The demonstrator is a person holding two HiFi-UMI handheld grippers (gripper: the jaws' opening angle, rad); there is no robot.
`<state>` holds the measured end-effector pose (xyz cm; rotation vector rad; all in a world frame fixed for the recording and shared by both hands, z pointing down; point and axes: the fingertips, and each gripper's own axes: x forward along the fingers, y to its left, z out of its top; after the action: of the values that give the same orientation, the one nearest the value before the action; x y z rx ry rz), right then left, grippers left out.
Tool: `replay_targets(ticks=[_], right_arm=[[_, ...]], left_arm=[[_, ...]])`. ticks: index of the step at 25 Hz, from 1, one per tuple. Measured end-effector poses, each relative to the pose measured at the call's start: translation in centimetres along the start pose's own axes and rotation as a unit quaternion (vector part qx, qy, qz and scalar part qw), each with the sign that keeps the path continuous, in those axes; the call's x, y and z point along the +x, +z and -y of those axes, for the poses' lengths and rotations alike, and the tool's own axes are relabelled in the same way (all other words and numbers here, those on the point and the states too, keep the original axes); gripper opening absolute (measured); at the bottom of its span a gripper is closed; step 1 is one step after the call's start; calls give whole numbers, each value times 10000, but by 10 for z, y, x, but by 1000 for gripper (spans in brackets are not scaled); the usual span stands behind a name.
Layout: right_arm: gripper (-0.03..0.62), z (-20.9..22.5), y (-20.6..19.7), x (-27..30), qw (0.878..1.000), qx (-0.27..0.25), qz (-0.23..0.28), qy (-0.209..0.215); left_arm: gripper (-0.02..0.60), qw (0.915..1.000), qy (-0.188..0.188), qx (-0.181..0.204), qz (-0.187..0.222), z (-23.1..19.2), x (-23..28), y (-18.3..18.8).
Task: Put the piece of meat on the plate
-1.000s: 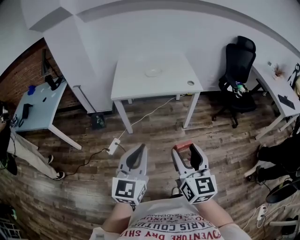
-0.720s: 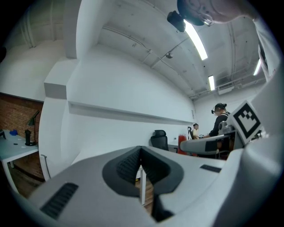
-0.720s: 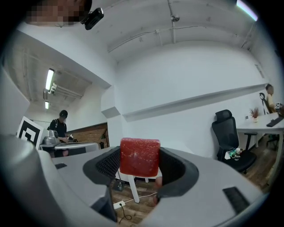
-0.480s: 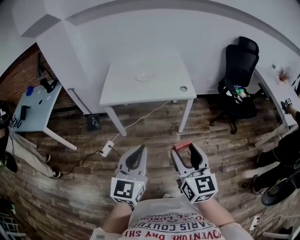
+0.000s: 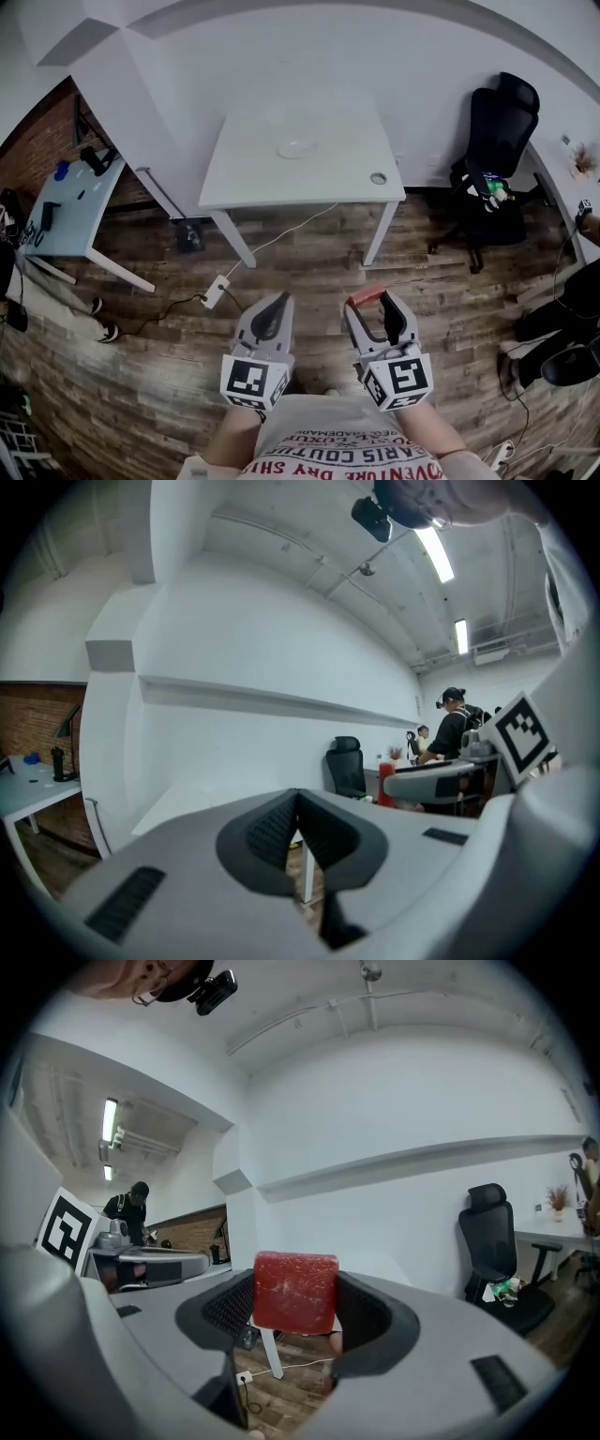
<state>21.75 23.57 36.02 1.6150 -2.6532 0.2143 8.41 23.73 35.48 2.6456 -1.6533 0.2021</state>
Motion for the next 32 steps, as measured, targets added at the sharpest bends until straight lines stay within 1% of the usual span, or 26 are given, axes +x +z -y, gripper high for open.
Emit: replay_targets(ticks=[3, 5, 7, 11, 14, 17, 19, 23, 25, 27, 30, 32], right_arm=[[276, -1, -6, 28, 9999, -32, -89, -98], [276, -1, -8, 51, 9997, -43, -132, -187], [276, -3, -8, 78, 9995, -52, -187, -265], [276, -11, 1, 141, 9987, -18, -245, -457], [276, -15, 10, 189, 9977, 31, -230, -640], [276, -24, 15, 241, 9962, -69, -320, -805], [276, -31, 18, 272, 9957, -154, -379, -826], [276, -43, 22, 327, 9958, -206, -414, -785], [276, -48, 19, 349, 9959, -149, -484, -745], [276, -52, 14, 368, 9961, -81, -555, -683], [276, -48, 12, 393, 9962, -37, -623, -602], [276, -42, 15, 408, 9966, -47, -599, -564]], left_arm=[[5, 9996, -161, 218, -38, -17, 21, -5], [5, 9996, -230, 175, 13, -35, 39, -6], [5, 9994, -342, 49, -17, -58, 57, -5], [5, 9978, -651, 15, -83, -114, 96, -7], [5, 9965, -838, 11, -47, -158, 122, 0], [5, 9953, -959, 104, -61, -208, 148, 5], [5, 9945, -1028, 142, -117, -237, 163, 6], [5, 9944, -1041, 57, -181, -284, 188, 5], [5, 9941, -1067, 64, -198, -302, 196, 0], [5, 9941, -1059, -13, -238, -315, 202, -6], [5, 9950, -923, -189, -327, -333, 215, -12], [4, 9958, -836, -191, -332, -343, 227, -14]])
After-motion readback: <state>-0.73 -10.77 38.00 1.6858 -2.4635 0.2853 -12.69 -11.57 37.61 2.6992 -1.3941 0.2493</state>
